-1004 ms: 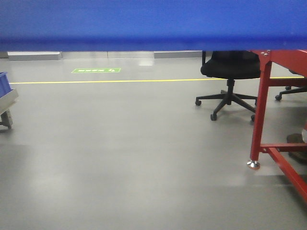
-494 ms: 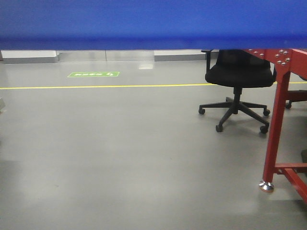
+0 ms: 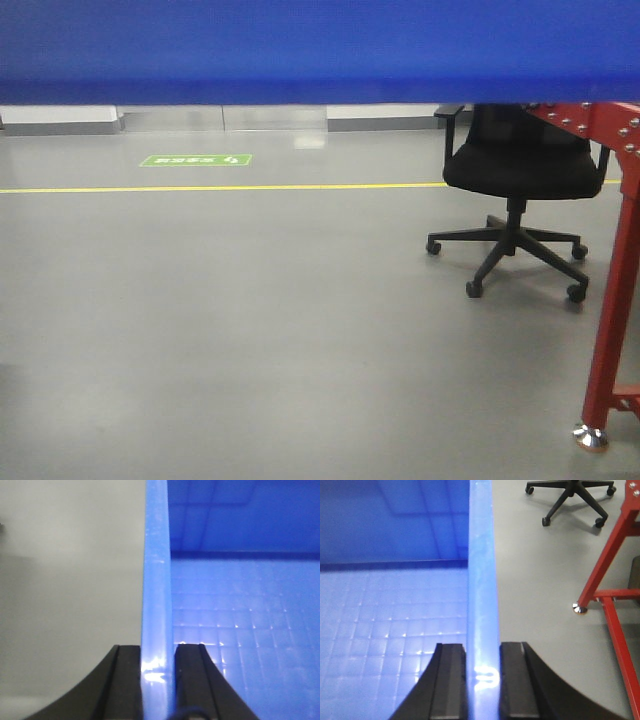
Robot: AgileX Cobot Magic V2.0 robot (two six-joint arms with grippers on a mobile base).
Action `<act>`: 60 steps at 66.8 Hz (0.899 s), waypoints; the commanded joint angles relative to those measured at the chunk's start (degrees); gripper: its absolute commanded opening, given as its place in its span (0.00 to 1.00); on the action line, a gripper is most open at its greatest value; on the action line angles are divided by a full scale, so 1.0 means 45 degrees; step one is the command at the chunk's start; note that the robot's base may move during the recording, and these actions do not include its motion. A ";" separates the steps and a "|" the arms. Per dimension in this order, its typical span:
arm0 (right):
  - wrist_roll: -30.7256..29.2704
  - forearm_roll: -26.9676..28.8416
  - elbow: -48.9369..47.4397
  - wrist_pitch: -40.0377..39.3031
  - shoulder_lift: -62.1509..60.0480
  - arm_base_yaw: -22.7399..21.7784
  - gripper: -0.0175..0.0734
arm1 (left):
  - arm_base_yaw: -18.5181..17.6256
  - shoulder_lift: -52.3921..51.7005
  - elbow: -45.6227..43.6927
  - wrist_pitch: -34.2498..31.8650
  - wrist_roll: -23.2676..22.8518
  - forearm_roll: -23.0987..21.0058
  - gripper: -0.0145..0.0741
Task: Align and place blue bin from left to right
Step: 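Carry the blue bin across the floor past the red table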
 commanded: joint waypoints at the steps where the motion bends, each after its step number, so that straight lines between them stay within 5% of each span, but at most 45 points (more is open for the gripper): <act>1: -0.0033 -0.0378 -0.0128 -0.0975 -0.0198 0.0102 0.11 | -0.0136 -0.0095 -0.0137 -0.0972 -0.0090 0.0430 0.04; 60: -0.0033 -0.0378 -0.0128 -0.0975 -0.0198 0.0102 0.11 | -0.0136 -0.0099 -0.0137 -0.1002 -0.0090 0.0430 0.04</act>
